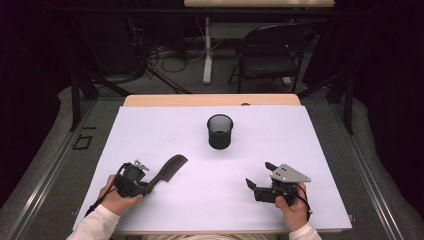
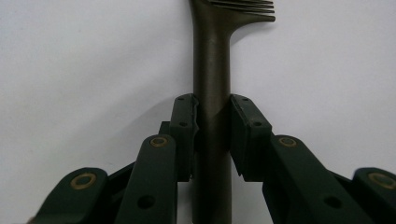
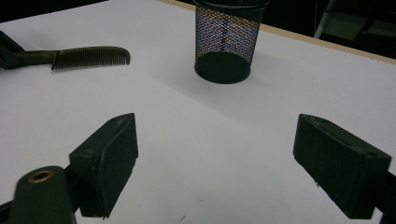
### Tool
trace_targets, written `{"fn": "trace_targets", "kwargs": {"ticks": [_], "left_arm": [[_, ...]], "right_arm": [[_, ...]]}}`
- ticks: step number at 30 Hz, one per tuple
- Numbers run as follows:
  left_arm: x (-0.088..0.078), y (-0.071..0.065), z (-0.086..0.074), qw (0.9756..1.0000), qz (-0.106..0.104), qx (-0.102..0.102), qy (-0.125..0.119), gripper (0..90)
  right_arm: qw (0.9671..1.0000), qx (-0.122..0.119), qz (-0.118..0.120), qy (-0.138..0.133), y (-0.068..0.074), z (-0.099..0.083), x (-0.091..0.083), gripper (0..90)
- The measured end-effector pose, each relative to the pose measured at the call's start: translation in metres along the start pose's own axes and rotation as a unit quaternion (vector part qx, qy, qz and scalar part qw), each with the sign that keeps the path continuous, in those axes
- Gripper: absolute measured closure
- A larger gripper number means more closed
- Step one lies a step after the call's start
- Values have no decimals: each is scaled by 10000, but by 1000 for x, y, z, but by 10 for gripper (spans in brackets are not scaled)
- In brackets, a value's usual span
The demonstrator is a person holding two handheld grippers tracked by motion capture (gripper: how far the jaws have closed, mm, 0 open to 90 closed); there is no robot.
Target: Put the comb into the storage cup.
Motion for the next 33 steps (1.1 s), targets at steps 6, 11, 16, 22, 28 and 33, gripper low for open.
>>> {"fn": "trace_targets", "kwargs": {"ticks": [6, 11, 16, 22, 28, 33], "left_arm": [[-1, 2, 0, 10000, 17, -38, -27, 724], [-2, 2, 0, 10000, -12, -48, -73, 724], [-5, 3, 0, 9999, -34, -55, -116, 724], [-7, 3, 0, 9997, -2, -84, -214, 724], [-11, 3, 2, 9993, 21, -79, -353, 724], [-14, 2, 3, 9986, 58, -98, -509, 724]], "right_arm": [[10000, -5, -4, 2, 0, 0, 0, 138], [10000, -4, -4, 3, 0, 0, 0, 138], [10000, -8, -3, 4, 0, 0, 0, 138], [10000, -10, -3, 4, 0, 0, 0, 138], [10000, -10, -5, 4, 0, 0, 0, 138], [10000, 1, -2, 6, 0, 0, 0, 138]]}}
Point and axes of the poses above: each handheld gripper's, and its own axes: x roughly forward along the jaws, z roughly out of its top, y roughly to its left, the point moved 3 cm from there along x, roughly forward along the jaws
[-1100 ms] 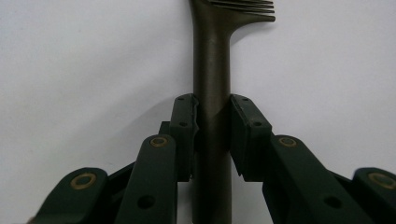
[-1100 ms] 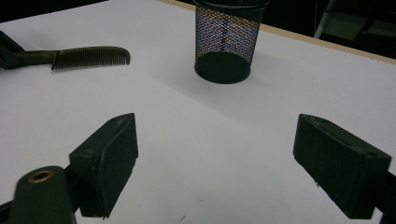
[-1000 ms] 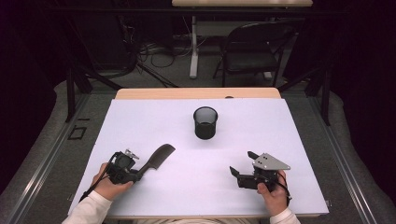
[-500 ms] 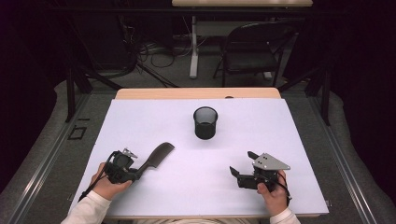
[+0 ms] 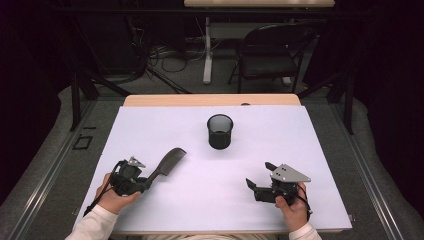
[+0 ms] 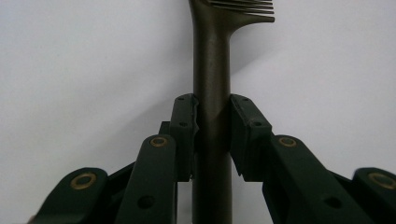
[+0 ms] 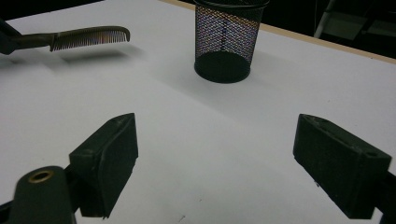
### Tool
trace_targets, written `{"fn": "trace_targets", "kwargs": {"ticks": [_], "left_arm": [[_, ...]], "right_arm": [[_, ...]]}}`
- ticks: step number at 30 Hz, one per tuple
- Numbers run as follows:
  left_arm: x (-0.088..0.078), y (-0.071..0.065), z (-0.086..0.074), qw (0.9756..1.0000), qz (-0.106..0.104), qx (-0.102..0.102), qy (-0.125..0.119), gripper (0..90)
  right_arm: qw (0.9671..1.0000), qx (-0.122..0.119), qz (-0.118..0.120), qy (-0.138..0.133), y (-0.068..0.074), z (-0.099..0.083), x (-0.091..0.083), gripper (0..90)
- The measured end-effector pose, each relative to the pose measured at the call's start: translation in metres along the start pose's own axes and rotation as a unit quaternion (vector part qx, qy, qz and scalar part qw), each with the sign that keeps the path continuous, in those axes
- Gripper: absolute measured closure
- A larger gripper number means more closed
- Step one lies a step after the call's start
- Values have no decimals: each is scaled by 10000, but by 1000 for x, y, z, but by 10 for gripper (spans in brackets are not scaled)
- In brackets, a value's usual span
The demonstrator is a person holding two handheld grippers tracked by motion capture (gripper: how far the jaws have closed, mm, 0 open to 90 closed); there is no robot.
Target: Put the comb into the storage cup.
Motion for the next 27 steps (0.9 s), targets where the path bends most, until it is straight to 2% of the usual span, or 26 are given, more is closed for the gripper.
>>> {"fn": "trace_targets", "kwargs": {"ticks": [13, 17, 27], "left_arm": [[-12, 1, 5, 9989, 117, -77, -439, 724], [-14, 0, 7, 9988, 113, -34, -469, 725], [-22, -3, 16, 9969, 162, 14, -768, 724]], "right_arm": [[10000, -1, -9, 7, 0, 0, 0, 138], [10000, -5, -23, 20, 0, 0, 0, 138], [10000, -2, -25, 11, 0, 0, 0, 138]]}}
Point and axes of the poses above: each handheld gripper's, and its own axes: x roughly forward along the jaws, z roughly out of its top, y roughly to its left, the point moved 3 cm from there along x, roughly forward along the jaws
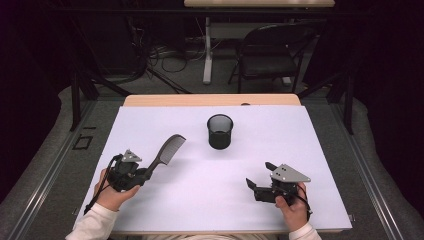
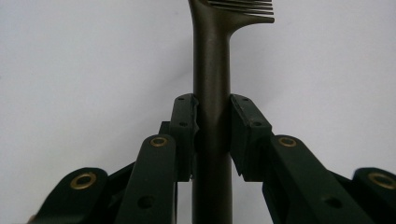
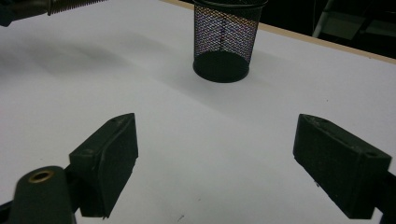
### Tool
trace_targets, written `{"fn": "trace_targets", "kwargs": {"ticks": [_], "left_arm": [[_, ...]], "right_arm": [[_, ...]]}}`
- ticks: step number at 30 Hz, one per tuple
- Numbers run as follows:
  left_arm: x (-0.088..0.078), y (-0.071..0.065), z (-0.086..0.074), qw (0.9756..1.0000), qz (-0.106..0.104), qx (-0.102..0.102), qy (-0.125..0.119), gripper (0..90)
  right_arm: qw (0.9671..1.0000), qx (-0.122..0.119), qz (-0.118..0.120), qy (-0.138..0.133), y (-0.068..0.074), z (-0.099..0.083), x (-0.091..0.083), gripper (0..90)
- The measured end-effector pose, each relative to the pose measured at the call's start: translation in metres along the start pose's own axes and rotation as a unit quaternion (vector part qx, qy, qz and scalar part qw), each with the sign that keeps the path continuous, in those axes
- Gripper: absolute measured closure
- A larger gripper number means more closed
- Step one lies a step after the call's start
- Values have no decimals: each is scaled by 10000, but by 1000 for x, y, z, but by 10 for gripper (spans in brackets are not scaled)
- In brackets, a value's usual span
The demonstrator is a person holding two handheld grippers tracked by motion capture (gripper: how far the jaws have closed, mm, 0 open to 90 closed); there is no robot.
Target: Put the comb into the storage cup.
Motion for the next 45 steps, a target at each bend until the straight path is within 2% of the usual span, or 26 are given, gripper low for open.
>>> {"fn": "trace_targets", "kwargs": {"ticks": [22, 45], "left_arm": [[-10, -11, 25, 9985, -71, 103, -525, 724], [-19, -28, 62, 9930, -217, 226, -1138, 725]], "right_arm": [[10000, 1, 12, 3, 0, 0, 0, 138], [10000, 7, 11, 16, 0, -1, 1, 138]]}}
Point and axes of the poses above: each handheld gripper's, and its own axes: x roughly forward along the jaws, z roughly out of its top, y roughly to its left, the point moved 3 cm from there along x, roughly forward along the jaws
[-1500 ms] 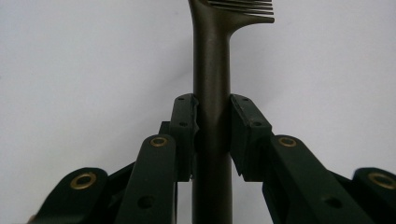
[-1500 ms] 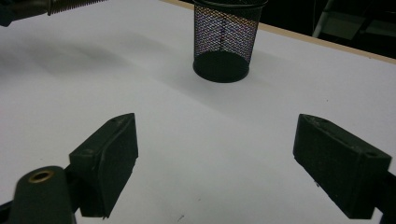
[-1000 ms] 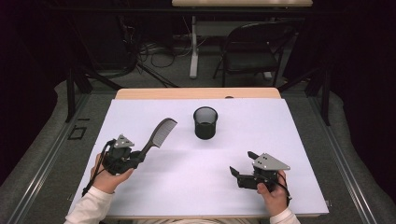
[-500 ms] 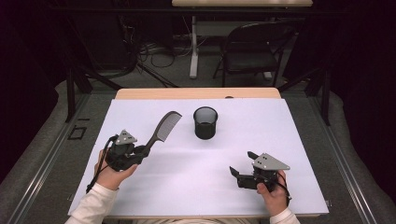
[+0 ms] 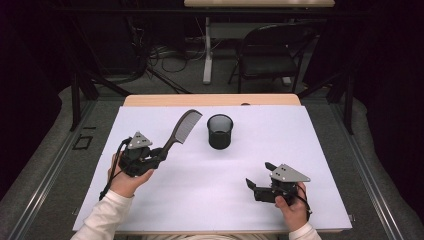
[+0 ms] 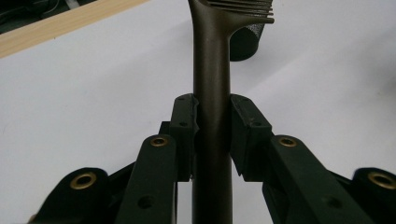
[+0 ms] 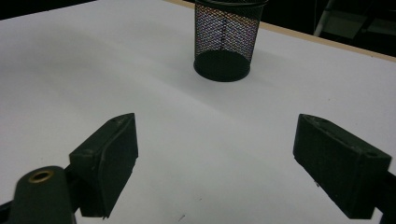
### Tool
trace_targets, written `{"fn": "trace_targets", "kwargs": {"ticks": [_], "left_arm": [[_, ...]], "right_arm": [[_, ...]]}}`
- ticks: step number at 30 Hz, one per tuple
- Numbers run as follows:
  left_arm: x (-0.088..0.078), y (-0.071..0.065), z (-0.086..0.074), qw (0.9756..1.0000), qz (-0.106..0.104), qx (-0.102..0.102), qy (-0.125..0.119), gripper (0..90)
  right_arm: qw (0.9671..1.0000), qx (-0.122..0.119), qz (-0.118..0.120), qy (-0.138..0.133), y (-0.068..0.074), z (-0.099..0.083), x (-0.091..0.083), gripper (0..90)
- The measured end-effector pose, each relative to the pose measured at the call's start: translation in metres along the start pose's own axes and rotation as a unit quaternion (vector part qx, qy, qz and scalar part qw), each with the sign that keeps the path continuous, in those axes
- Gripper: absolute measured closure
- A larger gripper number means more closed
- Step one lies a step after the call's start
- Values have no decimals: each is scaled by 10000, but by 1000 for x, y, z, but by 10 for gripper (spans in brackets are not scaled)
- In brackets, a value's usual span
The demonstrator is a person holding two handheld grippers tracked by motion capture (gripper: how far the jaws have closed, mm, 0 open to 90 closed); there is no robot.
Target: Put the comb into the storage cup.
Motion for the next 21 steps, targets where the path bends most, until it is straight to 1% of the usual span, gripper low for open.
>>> {"fn": "trace_targets", "kwargs": {"ticks": [4, 11, 14, 21], "left_arm": [[3, -2, 6, 10000, -22, -13, -90, 725], [8, -8, 16, 9996, -51, 31, -261, 725], [11, -12, 22, 9993, -88, 53, -355, 724], [19, -19, 32, 9984, -93, 62, -550, 724]], "right_arm": [[10000, 0, 0, -26, 0, 0, 0, 138], [10000, -12, -2, -5, -1, 0, -1, 138], [10000, 1, -8, -4, -1, 0, -1, 138], [10000, 1, -4, -12, -1, 0, -1, 138]]}}
Point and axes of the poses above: each handheld gripper's, and its own axes: x roughly forward along the jaws, z roughly out of its top, y roughly to its left, the point moved 3 cm from there along x, roughly forward along the jaws
